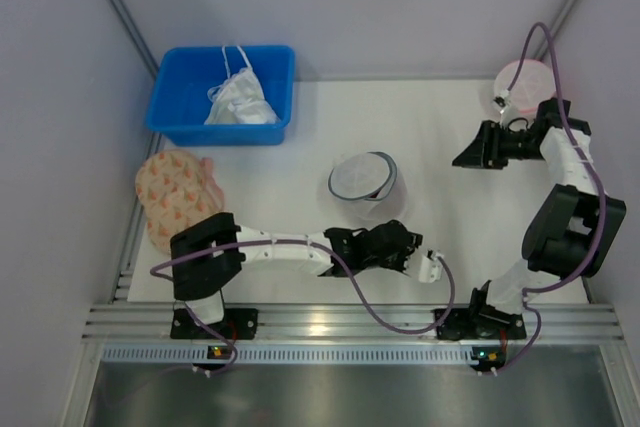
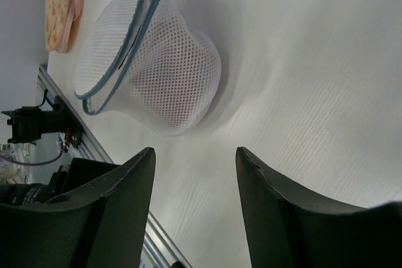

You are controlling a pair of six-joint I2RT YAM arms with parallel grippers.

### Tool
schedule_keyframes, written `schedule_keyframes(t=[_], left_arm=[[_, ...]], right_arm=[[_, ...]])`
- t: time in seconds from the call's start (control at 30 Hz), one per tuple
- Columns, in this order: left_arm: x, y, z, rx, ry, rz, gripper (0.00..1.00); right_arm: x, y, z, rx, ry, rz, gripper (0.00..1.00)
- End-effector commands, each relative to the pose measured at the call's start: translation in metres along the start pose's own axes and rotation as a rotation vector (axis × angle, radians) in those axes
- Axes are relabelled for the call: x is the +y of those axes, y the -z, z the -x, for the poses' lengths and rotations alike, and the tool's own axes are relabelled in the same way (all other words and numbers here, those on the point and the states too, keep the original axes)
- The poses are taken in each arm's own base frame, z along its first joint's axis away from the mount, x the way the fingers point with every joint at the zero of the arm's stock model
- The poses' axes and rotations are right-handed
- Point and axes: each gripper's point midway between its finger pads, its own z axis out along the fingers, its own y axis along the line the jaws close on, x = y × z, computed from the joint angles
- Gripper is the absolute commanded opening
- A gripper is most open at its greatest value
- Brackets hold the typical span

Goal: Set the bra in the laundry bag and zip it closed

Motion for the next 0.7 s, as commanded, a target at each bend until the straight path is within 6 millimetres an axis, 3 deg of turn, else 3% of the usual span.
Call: schedule_keyframes(t=[0.0,0.03,0.13,0.27,0.33,0.47,0.5,0.57,0.63,0.67], left_arm=[[0.042,-0.013,0.009,0.037,-0.006,0.196,0.51],[0.048,-0.017,0.011,0.047,-0.007,0.220,0.52],[0.042,-0.036,-0.013,0.152,-0.055,0.232,0.56],[0.021,-0.046,-0.048,0.249,-0.116,0.193,0.52],[0.007,-0.038,-0.064,0.280,-0.123,0.152,0.49],[-0.002,-0.008,-0.076,0.273,-0.112,0.119,0.46],[-0.014,0.000,-0.091,0.296,-0.131,0.091,0.46],[-0.011,0.016,-0.097,0.291,-0.143,0.096,0.45],[-0.018,0.027,-0.124,0.330,-0.144,0.068,0.43],[-0.013,0.034,-0.128,0.324,-0.142,0.075,0.42]], right_arm=[[0.005,-0.001,0.005,-0.033,0.041,0.013,0.55],[0.004,-0.004,-0.001,-0.034,0.033,0.015,0.55],[0.006,-0.006,-0.008,-0.027,0.033,0.014,0.54],[0.010,-0.004,-0.010,-0.023,0.026,0.024,0.52],[0.013,-0.002,-0.009,-0.026,0.034,0.023,0.52],[0.014,-0.002,-0.010,-0.024,0.054,0.022,0.50],[0.014,-0.002,-0.012,-0.021,0.050,0.024,0.50],[0.013,-0.002,-0.013,-0.019,0.051,0.027,0.49],[0.013,-0.003,-0.014,-0.015,0.050,0.030,0.49],[0.012,-0.004,-0.015,-0.012,0.046,0.031,0.49]])
